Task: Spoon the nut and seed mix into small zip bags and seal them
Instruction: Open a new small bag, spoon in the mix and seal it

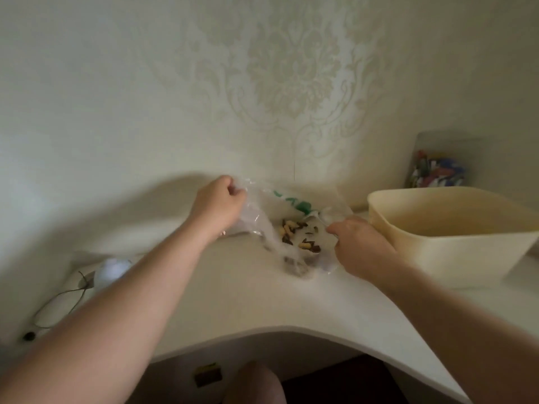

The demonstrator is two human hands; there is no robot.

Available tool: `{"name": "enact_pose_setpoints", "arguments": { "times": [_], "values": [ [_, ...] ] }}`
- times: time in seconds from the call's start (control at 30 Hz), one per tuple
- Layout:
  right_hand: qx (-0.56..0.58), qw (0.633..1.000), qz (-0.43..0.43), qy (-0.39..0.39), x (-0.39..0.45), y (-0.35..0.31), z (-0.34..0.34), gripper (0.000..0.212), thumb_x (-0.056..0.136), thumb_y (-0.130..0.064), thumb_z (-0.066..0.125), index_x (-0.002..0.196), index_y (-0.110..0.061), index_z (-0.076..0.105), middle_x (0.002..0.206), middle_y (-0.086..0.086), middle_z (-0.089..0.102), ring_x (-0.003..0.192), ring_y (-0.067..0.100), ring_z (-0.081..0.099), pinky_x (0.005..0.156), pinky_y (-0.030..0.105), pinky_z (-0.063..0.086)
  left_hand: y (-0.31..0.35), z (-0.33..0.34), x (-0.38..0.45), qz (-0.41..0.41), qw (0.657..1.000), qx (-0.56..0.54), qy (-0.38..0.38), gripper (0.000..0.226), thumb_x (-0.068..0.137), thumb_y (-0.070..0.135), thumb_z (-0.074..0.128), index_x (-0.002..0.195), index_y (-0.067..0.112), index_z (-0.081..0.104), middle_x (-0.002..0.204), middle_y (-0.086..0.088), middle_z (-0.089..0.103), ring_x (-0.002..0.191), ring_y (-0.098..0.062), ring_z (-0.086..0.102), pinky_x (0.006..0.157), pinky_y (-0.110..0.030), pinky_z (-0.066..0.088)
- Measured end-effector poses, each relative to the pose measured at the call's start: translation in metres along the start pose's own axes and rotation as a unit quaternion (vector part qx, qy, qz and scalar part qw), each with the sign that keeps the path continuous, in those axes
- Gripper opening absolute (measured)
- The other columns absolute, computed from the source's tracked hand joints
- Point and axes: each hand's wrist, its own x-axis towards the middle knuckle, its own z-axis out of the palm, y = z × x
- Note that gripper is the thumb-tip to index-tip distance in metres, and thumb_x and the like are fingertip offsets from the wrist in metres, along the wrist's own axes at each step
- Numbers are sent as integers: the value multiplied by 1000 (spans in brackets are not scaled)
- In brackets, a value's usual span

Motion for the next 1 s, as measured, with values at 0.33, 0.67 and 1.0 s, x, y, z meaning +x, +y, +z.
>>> {"name": "enact_pose_setpoints", "arguments": {
  "times": [0.33, 0.67, 1.0],
  "values": [
    [48, 991, -23, 120, -31, 2, -7, 55, 87, 7, 54, 136, -13, 68, 114, 23, 64, 104, 43, 63, 86, 42, 55, 78, -41, 7, 130, 985, -11, 109, 8, 91, 36, 62, 91, 28, 63, 77, 13, 66, 78, -20, 64, 71, -30, 49],
    [106, 994, -22, 9, -58, 3, -30, 57, 103, -12, 44, 151, -42, 45, 126, -2, 62, 105, 21, 66, 87, 30, 57, 82, -59, -37, 171, 982, 82, -18, 52, 81, 47, 82, 127, 39, 59, 109, 6, 57, 90, -11, 58, 78, -33, 47],
    [626, 768, 121, -63, -12, -16, -43, 39, 96, 3, 41, 109, -7, 76, 91, 12, 77, 87, 27, 72, 79, 34, 62, 76, -7, -58, 199, 953, 193, -125, 20, 98, 18, 54, 107, 23, 71, 102, 1, 73, 75, -6, 64, 77, -29, 58]
  ]
}}
